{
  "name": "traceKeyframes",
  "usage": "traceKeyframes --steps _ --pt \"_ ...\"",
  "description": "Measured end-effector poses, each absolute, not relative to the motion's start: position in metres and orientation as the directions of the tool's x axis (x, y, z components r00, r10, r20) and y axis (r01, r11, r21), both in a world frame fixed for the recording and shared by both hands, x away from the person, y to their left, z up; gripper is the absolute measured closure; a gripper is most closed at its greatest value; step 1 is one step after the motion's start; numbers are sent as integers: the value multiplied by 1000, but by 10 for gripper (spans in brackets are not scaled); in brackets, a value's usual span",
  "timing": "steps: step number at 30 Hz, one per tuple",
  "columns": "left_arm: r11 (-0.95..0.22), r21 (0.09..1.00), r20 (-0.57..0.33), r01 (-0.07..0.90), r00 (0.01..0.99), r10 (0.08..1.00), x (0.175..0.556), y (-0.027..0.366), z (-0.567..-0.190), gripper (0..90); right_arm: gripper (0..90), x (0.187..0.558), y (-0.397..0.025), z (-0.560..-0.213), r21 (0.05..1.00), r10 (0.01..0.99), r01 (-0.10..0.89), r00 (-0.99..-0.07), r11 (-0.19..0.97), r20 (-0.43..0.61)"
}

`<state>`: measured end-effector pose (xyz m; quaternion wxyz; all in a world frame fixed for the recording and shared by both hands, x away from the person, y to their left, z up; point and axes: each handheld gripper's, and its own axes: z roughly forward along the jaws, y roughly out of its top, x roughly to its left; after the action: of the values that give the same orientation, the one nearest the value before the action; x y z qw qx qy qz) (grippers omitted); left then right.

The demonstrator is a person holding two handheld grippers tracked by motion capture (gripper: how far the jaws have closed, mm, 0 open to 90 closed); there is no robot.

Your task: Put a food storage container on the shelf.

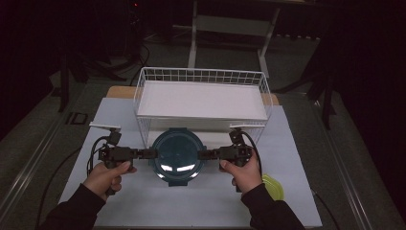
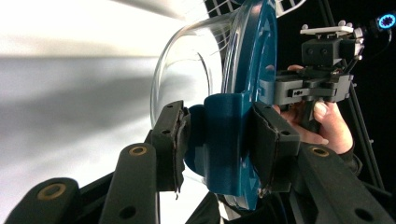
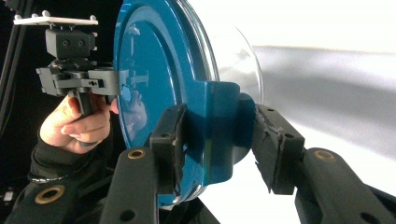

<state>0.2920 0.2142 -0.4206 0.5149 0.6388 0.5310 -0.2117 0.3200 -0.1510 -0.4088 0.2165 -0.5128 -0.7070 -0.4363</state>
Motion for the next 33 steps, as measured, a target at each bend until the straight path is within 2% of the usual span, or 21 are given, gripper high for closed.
traceKeyframes --steps 20,33 --pt "82 544 -772 835 459 440 337 179 -344 575 554 343 -188 -334 502 544 865 -427 13 722" --pt "80 572 -758 817 489 431 380 157 -321 575 553 373 -210 -309 522 563 852 -415 -33 715"
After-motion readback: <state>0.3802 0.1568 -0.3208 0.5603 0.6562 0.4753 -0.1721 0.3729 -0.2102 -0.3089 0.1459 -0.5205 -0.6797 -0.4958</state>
